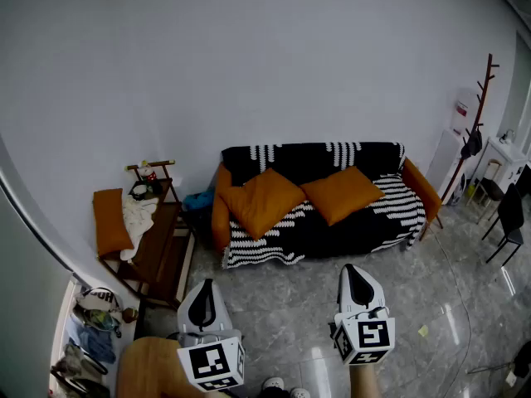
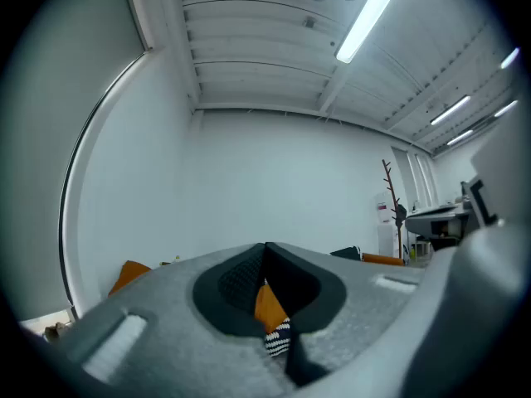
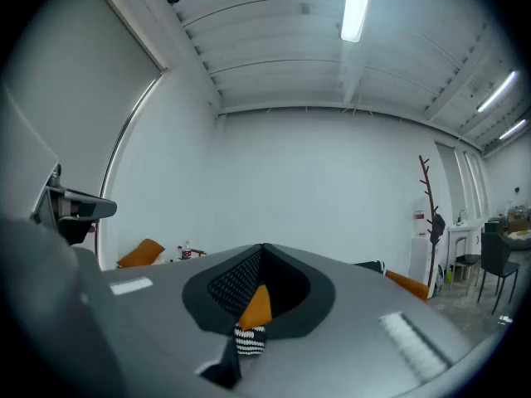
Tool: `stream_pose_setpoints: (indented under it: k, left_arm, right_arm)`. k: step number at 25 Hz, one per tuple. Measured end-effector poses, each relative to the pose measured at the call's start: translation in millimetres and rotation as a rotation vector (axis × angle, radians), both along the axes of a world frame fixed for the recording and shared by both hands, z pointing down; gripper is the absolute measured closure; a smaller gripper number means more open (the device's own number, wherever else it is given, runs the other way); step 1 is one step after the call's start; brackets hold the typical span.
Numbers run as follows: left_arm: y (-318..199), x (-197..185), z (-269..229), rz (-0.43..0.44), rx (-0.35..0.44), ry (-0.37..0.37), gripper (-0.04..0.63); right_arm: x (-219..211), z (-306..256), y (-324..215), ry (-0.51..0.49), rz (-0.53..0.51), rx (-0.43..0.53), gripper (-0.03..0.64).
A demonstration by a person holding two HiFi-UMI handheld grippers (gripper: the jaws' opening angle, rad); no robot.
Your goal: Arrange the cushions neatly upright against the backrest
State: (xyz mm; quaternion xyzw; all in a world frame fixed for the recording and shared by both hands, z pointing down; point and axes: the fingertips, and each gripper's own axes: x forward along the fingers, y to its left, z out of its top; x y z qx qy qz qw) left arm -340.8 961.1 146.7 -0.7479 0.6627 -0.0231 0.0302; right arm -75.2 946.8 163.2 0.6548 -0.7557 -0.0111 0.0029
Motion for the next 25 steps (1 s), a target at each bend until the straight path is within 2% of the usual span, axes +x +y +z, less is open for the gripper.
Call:
stream_pose_setpoints:
  k: [15, 20, 22, 24, 25]
  left_arm:
    - [-24.7, -5.2, 6.9, 0.001, -0.014, 0.002, 0.591]
    - [-35.6, -18.7, 6.7, -0.033, 0.002, 0.026, 0.591]
    - [-41.7, -24.4, 7.9, -0.042, 0.006, 0.036, 0.589]
    - [-48.5, -28.2, 8.6, -0.042, 0.012, 0.036, 0.463]
    - [-51.8, -29.3, 8.8, -0.04, 0.014, 0.031, 0.431]
  right_arm:
    - [-6.0, 3.4, -24.5, 0.0, 0.001, -0.002, 0.612]
    - [-12.2, 4.2, -35.3, -0.016, -0.015, 0.016, 0.612]
    - [-17.7, 4.6, -40.3, -0.022, -0.029, 0.029, 0.577]
    - [-22.2, 4.5, -46.1, -0.03, -0.033, 0.04, 0.506]
    - [-24.1, 3.1, -49.2, -0.035, -0.031, 0.043, 0.472]
